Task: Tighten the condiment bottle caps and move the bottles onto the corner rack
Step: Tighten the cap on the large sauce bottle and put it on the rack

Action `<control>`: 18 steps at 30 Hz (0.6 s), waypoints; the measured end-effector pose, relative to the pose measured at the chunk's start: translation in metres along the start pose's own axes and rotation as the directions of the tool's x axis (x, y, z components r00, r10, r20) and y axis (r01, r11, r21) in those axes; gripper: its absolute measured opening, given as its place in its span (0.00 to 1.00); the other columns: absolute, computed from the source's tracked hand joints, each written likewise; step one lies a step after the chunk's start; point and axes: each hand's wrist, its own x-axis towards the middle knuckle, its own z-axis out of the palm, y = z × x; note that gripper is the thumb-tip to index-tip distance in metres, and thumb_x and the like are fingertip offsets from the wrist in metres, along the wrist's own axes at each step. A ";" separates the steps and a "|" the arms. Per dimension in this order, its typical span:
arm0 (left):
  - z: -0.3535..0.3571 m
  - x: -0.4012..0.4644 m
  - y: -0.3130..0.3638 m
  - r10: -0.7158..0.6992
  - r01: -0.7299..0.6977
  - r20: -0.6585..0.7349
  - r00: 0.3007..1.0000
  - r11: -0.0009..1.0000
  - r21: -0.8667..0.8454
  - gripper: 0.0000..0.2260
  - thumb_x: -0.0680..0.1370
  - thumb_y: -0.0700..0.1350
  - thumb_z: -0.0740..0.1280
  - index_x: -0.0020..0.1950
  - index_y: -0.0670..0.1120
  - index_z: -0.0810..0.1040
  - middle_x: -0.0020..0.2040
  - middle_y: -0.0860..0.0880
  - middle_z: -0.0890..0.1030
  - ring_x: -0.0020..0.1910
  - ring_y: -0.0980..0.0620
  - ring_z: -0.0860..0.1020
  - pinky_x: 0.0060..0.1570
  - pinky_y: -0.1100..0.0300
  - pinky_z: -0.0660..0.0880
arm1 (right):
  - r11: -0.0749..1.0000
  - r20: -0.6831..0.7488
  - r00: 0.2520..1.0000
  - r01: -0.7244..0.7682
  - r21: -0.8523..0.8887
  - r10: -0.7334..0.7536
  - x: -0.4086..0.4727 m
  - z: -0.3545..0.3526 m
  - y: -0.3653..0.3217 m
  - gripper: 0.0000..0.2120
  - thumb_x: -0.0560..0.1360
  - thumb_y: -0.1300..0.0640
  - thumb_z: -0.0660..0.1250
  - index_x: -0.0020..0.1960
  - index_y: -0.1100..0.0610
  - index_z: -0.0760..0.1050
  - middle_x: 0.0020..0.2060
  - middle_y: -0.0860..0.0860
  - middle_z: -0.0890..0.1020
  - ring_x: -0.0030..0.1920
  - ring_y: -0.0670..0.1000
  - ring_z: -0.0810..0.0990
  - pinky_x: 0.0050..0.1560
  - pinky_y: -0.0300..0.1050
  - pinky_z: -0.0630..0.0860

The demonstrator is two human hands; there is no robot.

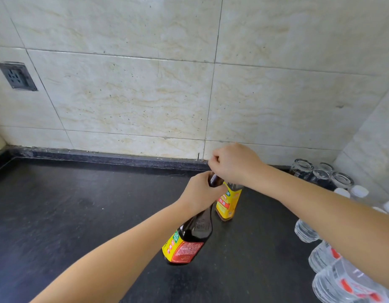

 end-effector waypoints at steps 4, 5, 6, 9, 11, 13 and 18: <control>-0.007 -0.003 0.003 -0.016 0.017 0.051 0.999 1.000 -0.020 0.08 0.71 0.42 0.65 0.38 0.37 0.75 0.35 0.40 0.80 0.33 0.52 0.75 0.42 0.56 0.73 | 0.992 0.014 0.992 0.124 0.035 -0.125 -0.004 -0.006 0.001 0.21 0.78 0.44 0.53 0.35 0.58 0.70 0.28 0.51 0.75 0.30 0.52 0.71 0.27 0.43 0.63; -0.013 -0.003 0.008 0.010 -0.006 0.099 0.995 0.999 -0.042 0.08 0.72 0.41 0.65 0.34 0.39 0.75 0.33 0.42 0.80 0.32 0.55 0.75 0.41 0.59 0.73 | 0.963 -0.069 0.963 0.264 0.057 -0.260 -0.006 -0.012 0.002 0.21 0.77 0.44 0.54 0.37 0.58 0.73 0.29 0.52 0.77 0.30 0.51 0.72 0.27 0.42 0.64; -0.018 -0.003 0.014 0.045 -0.036 0.152 0.987 0.997 -0.062 0.09 0.72 0.40 0.64 0.31 0.42 0.74 0.31 0.45 0.79 0.31 0.57 0.74 0.40 0.63 0.72 | 0.911 -0.151 0.904 0.411 0.042 -0.401 -0.008 -0.019 0.005 0.20 0.77 0.45 0.55 0.37 0.59 0.74 0.29 0.52 0.77 0.28 0.50 0.71 0.26 0.42 0.65; -0.023 -0.004 0.026 0.120 -0.110 0.196 0.973 0.992 -0.057 0.12 0.72 0.39 0.65 0.28 0.48 0.73 0.30 0.49 0.79 0.30 0.59 0.75 0.38 0.67 0.72 | 0.803 -0.306 0.750 0.589 -0.094 -0.586 -0.008 -0.030 0.011 0.16 0.74 0.56 0.56 0.30 0.59 0.71 0.22 0.51 0.72 0.23 0.50 0.63 0.22 0.39 0.60; -0.019 -0.004 0.024 0.120 -0.118 0.116 0.986 0.993 -0.024 0.08 0.72 0.41 0.65 0.32 0.44 0.74 0.31 0.45 0.80 0.31 0.56 0.76 0.41 0.61 0.75 | 0.862 -0.300 0.815 0.502 -0.065 -0.497 -0.007 -0.028 0.010 0.15 0.72 0.56 0.54 0.28 0.57 0.66 0.20 0.49 0.67 0.21 0.49 0.60 0.22 0.37 0.56; -0.009 -0.002 0.019 0.089 -0.089 0.023 0.996 0.995 0.034 0.07 0.71 0.43 0.66 0.38 0.39 0.75 0.35 0.38 0.81 0.34 0.51 0.77 0.42 0.52 0.76 | 0.961 -0.203 0.942 0.275 0.004 -0.269 -0.004 -0.017 0.005 0.16 0.72 0.55 0.53 0.26 0.55 0.60 0.19 0.47 0.63 0.21 0.48 0.59 0.24 0.39 0.53; -0.005 -0.002 0.008 -0.004 0.003 0.042 0.999 1.000 0.025 0.09 0.71 0.43 0.66 0.39 0.37 0.73 0.34 0.42 0.78 0.34 0.49 0.75 0.40 0.55 0.71 | 0.984 -0.028 0.988 0.151 0.089 -0.150 -0.005 -0.006 0.008 0.21 0.78 0.49 0.54 0.28 0.55 0.65 0.23 0.48 0.68 0.24 0.45 0.64 0.26 0.40 0.57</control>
